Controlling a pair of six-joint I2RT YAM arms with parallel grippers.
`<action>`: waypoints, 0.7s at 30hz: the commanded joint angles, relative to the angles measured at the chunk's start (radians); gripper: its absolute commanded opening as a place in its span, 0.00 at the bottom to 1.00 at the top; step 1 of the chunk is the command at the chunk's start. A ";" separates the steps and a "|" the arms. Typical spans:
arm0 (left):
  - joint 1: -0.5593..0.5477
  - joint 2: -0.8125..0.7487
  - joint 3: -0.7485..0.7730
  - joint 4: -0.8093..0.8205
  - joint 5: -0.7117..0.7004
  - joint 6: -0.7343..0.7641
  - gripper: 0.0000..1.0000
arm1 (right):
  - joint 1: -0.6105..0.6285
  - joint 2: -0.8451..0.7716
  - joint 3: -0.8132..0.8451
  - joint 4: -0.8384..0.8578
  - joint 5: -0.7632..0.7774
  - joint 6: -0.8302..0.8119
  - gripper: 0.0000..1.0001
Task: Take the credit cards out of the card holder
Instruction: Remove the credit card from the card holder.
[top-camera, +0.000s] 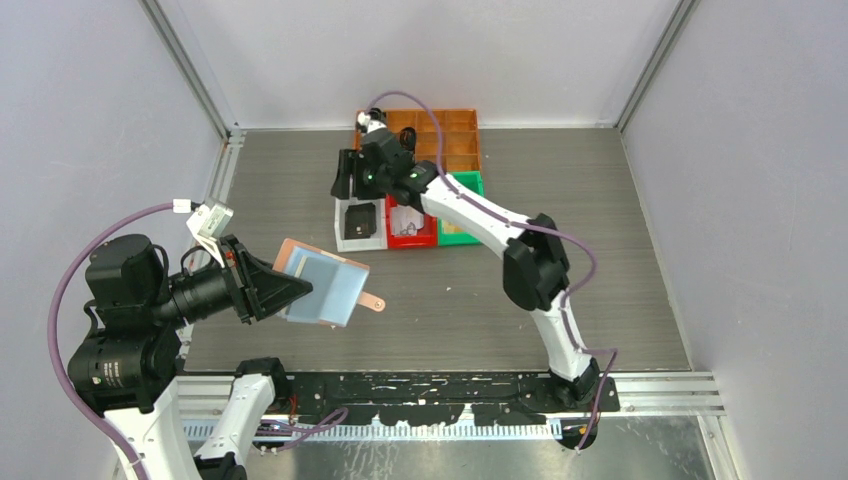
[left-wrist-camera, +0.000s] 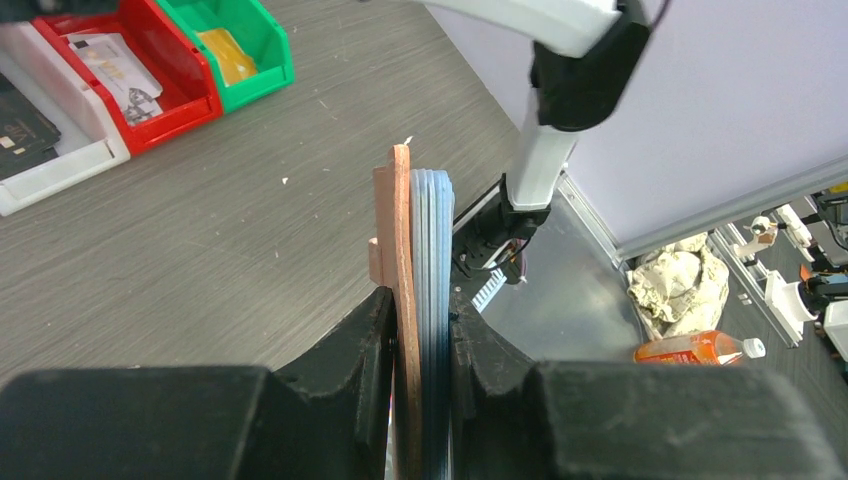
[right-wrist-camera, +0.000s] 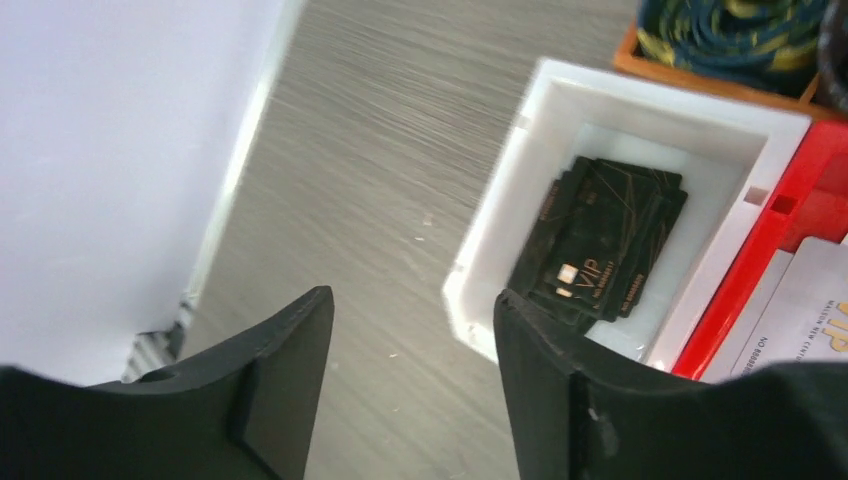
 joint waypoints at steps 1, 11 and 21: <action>-0.003 0.002 0.011 0.055 0.045 -0.003 0.00 | 0.009 -0.274 -0.062 0.105 -0.037 -0.029 0.69; -0.003 0.012 -0.016 0.070 0.090 0.001 0.00 | -0.046 -0.776 -0.543 0.372 -0.461 0.133 1.00; -0.003 0.018 -0.031 0.101 0.152 -0.030 0.00 | 0.003 -0.962 -0.907 0.830 -0.702 0.350 0.99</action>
